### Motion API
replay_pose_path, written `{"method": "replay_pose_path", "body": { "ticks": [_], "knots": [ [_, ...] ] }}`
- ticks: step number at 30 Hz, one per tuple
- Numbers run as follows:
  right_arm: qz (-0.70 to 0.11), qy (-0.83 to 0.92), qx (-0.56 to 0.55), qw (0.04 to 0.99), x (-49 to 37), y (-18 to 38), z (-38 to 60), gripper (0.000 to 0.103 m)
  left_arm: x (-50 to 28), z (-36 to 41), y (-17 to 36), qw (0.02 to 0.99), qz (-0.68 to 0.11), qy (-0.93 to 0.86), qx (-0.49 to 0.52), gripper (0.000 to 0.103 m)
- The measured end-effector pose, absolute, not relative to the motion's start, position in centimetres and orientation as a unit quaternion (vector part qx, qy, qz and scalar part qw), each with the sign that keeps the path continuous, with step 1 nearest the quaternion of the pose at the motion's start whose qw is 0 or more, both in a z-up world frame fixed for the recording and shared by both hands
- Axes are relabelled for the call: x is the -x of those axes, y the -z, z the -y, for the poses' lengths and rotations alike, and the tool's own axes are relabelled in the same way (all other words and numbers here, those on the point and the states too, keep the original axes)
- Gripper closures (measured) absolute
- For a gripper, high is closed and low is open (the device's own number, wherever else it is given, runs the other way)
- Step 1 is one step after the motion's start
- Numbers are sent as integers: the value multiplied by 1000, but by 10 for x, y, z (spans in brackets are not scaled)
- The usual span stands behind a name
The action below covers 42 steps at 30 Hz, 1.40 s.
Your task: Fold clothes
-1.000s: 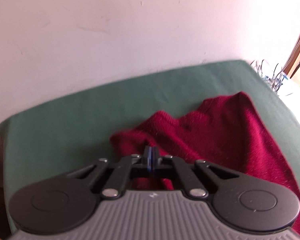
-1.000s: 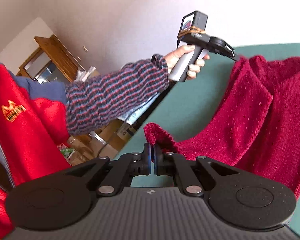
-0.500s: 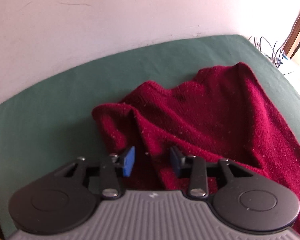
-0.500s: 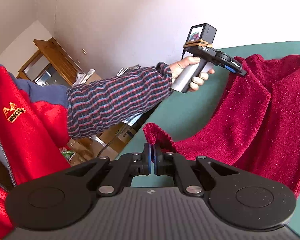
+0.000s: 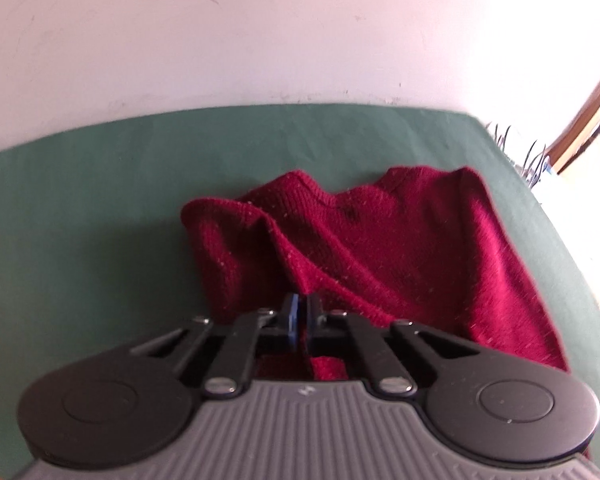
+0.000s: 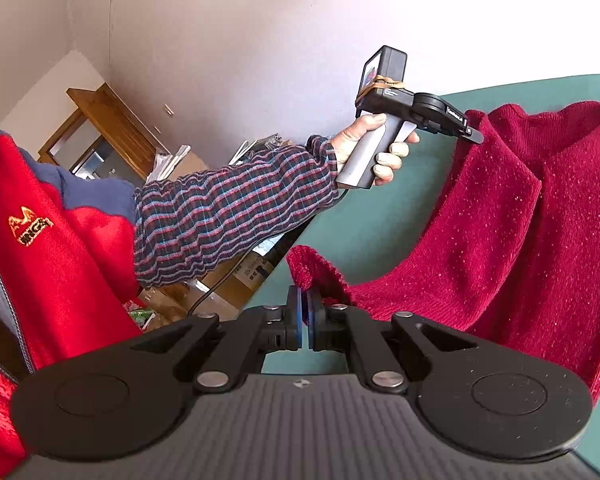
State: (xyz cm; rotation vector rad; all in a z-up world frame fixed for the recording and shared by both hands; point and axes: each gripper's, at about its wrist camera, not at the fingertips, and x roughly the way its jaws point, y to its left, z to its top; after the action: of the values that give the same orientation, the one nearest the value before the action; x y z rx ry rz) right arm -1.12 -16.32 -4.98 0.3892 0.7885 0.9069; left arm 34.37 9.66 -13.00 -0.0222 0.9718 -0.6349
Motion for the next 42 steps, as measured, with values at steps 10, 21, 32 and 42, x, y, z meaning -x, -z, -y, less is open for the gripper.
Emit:
{"method": "replay_pose_path", "body": {
  "ticks": [10, 21, 32, 42],
  "knots": [
    [-352, -430, -183, 811, 20, 44, 167, 100, -343, -105, 112, 840, -449, 301, 38, 103],
    [-339, -432, -160, 820, 33, 31, 176, 100, -342, -107, 112, 840, -456, 292, 24, 103],
    [-367, -438, -151, 807, 38, 34, 169, 100, -337, -118, 129, 840, -467, 274, 30, 103],
    [-379, -440, -151, 800, 33, 33, 172, 100, -331, -115, 137, 841, -469, 270, 2, 103]
  ]
}}
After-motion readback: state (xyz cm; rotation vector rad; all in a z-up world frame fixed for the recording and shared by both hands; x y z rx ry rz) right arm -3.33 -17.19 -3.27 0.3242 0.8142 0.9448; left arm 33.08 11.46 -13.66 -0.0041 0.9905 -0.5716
